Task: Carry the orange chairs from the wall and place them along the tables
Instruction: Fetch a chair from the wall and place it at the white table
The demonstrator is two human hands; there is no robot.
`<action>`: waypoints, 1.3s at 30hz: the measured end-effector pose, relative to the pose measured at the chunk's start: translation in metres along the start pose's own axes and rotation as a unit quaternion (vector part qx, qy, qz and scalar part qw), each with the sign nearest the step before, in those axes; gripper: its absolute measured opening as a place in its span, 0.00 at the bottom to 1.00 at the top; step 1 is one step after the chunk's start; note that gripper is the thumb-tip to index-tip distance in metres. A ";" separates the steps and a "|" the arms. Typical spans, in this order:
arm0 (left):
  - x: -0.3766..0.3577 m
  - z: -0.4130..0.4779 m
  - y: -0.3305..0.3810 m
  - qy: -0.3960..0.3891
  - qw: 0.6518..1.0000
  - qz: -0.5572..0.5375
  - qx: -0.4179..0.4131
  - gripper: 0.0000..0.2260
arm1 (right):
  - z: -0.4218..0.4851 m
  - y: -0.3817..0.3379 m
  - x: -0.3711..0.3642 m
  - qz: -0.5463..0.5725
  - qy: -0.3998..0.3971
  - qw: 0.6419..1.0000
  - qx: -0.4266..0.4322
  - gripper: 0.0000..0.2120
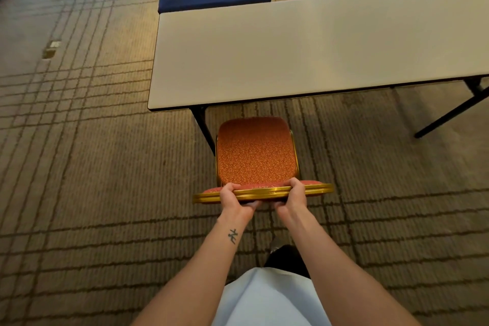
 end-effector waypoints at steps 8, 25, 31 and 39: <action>-0.064 0.012 0.034 -0.016 1.000 -0.008 -0.015 0.23 | 0.018 -0.042 -0.059 -0.013 -0.015 1.000 0.006 0.14; -0.208 0.043 0.125 -0.046 0.998 -0.053 0.007 0.17 | 0.043 -0.130 -0.206 -0.039 -0.033 0.999 0.018 0.05; -0.254 0.054 0.164 -0.051 0.997 -0.063 0.012 0.19 | 0.061 -0.151 -0.264 -0.029 -0.042 0.998 0.021 0.09; -0.281 0.072 0.182 -0.055 0.997 -0.053 0.026 0.18 | 0.075 -0.156 -0.300 0.005 -0.054 0.998 0.011 0.08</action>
Point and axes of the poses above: each hand's wrist, its own z-axis towards the middle knuckle, its own x-axis out of the back of the hand, y = z × x, the point moved 2 cm from there along z, towards the middle knuckle, and after that the axes turned 13 degrees about y, right-handed, at the moved point
